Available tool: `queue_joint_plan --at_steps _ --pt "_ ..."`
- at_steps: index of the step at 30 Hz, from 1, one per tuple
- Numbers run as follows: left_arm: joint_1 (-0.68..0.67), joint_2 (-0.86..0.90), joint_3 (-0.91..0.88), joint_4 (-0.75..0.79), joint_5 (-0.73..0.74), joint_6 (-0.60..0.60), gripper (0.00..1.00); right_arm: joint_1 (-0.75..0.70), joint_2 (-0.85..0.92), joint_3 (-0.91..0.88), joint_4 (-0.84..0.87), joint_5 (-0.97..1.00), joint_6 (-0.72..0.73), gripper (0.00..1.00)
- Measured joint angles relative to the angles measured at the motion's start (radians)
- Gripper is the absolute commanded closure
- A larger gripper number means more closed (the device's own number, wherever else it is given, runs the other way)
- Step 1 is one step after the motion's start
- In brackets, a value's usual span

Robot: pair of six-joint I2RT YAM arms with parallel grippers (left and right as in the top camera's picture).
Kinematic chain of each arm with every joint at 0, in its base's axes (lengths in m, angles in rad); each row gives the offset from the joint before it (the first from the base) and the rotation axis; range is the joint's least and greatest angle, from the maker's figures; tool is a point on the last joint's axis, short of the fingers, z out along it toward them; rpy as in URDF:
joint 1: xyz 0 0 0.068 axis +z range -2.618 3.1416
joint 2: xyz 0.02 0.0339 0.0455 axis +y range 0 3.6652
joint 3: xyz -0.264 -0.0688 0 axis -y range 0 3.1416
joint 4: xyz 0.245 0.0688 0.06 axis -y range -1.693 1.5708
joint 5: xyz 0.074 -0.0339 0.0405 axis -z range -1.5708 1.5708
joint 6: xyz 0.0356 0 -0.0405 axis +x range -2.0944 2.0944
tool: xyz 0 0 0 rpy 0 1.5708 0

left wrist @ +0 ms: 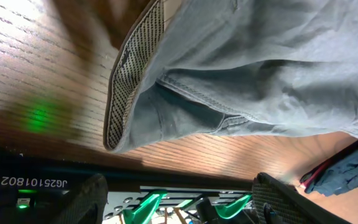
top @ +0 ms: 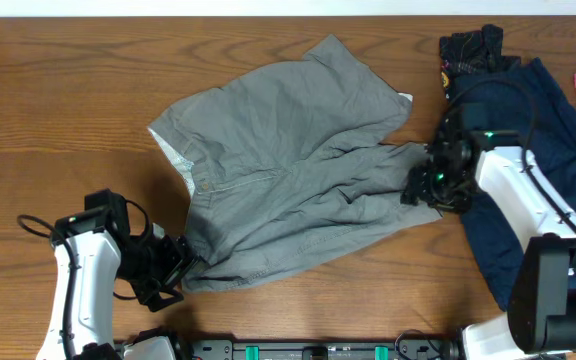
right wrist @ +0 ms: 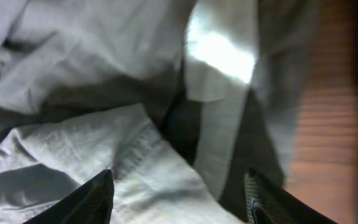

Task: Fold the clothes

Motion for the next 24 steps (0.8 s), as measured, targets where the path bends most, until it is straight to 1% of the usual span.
queue_joint_plan --at_steps 1,3,5,6,7,8,10,15,16,17,18,19,20,21,24 --pt "0.0 0.0 -0.005 0.004 0.0 -0.003 0.24 0.011 0.0 -0.008 0.005 0.002 0.01 0.41" --pt "0.0 0.0 -0.018 0.017 0.0 -0.008 0.24 0.024 0.0 -0.022 0.014 0.009 0.032 0.54" --pt "0.0 0.0 -0.033 0.028 -0.001 -0.014 0.24 0.03 0.0 -0.037 0.021 0.027 0.064 0.71" --pt "0.0 0.0 -0.043 0.033 -0.002 -0.019 0.24 0.034 0.0 -0.044 0.026 0.038 0.08 0.82" --pt "0.0 0.0 -0.051 0.037 -0.002 -0.021 0.24 0.034 0.0 -0.049 0.028 0.05 0.097 0.89" --pt "0.0 0.0 -0.066 0.04 -0.002 -0.027 0.24 0.034 0.0 -0.055 0.03 0.061 0.116 0.94" --pt "0.0 0.0 -0.094 0.049 -0.002 -0.039 0.24 0.034 0.0 -0.063 0.03 0.08 0.143 0.99" --pt "0.0 0.0 -0.171 0.163 -0.003 -0.077 0.25 0.034 0.0 -0.074 0.019 0.103 0.203 0.99" --pt "0.0 0.0 -0.189 0.209 -0.003 -0.085 0.31 0.034 0.0 -0.074 0.011 0.108 0.22 0.99" --pt "0.0 0.0 -0.196 0.226 -0.003 -0.087 0.44 0.034 0.0 -0.074 0.007 0.112 0.23 0.99" --pt "0.0 0.0 -0.206 0.257 -0.003 -0.095 0.64 0.034 0.0 -0.074 0.002 0.118 0.243 0.99" --pt "0.0 0.0 -0.214 0.283 -0.003 -0.101 0.74 0.034 0.0 -0.074 -0.008 0.124 0.257 0.99" --pt "0.0 0.0 -0.22 0.301 -0.003 -0.106 0.81 0.034 0.0 -0.075 -0.021 0.129 0.273 0.99" --pt "0.0 0.0 -0.224 0.315 -0.002 -0.105 0.93 0.034 0.0 -0.076 -0.032 0.134 0.288 0.99" --pt "0.0 0.0 -0.225 0.352 -0.003 -0.108 0.94 0.033 0.0 -0.076 -0.054 0.142 0.317 0.99"
